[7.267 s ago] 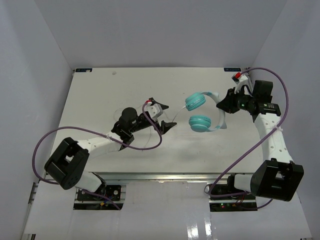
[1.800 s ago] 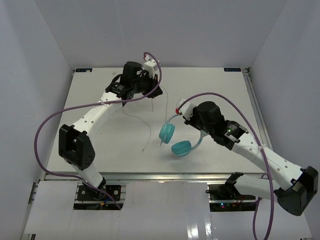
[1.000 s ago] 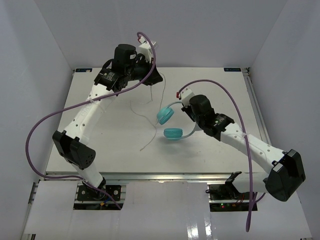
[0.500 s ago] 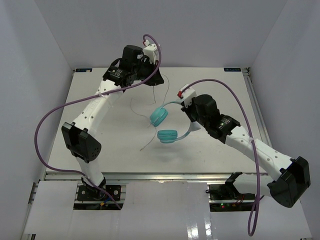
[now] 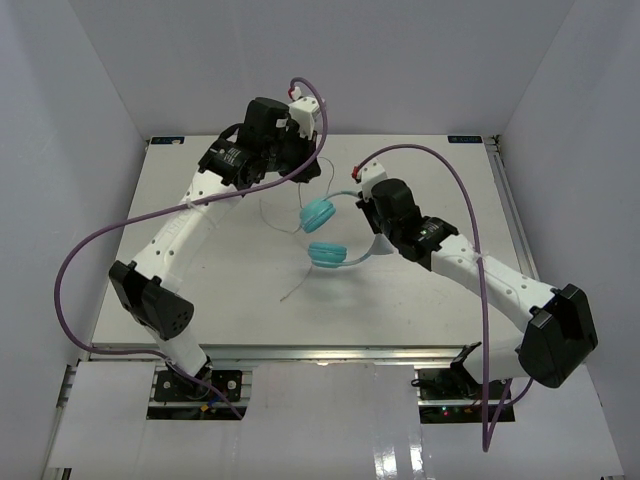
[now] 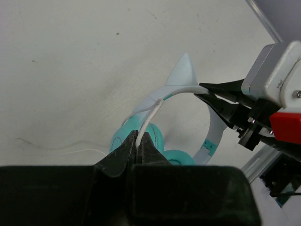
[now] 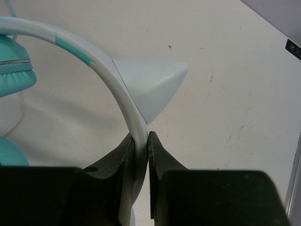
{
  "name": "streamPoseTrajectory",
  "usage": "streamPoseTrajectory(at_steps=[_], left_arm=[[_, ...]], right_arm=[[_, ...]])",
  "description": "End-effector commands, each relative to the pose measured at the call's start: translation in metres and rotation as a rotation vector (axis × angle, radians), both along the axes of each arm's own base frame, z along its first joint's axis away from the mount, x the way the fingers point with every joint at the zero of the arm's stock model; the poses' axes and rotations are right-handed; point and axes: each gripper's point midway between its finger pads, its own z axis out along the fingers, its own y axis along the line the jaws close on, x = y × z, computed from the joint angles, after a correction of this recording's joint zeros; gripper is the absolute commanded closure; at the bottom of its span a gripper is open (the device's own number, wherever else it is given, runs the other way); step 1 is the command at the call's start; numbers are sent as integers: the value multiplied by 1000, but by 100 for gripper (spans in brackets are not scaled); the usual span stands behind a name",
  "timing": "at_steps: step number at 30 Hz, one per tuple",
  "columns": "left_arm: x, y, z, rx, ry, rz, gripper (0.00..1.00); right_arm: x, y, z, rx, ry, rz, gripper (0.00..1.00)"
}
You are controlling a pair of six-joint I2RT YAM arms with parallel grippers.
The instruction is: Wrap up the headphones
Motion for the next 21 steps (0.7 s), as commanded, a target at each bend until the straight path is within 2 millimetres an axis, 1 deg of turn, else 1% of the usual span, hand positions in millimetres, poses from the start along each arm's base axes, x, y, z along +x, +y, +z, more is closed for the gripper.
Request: streamPoseTrajectory(at_steps=[1,5,8,10,12,14,17,19,20,21], left_arm=[[-14,26,17,119,-103,66,100],[-17,31,20,163,-129,98,100],[-24,26,21,154,-124,78,100],[-32,19,17,143,-95,52,100],[-42,10,10,120,-48,21,100],[-56,5,-9,106,40,3,100],[-76,5,-31,77,141,-3,100],[-92,0,-39,13,190,-38,100],[-99,-1,-37,-21,203,-37,100],[-103,-2,-40,-41,220,-39,100]], right_arm=[[34,5,51,117,-147,-110,92],[42,3,51,115,-159,-134,92],[48,5,53,130,-158,-145,92],[52,9,57,148,-158,-147,92],[56,12,56,157,-154,-151,92],[60,14,59,168,-157,-165,92],[66,11,63,188,-162,-189,92],[70,9,66,209,-161,-197,92],[73,6,68,219,-162,-208,92],[74,4,70,241,-160,-218,92]])
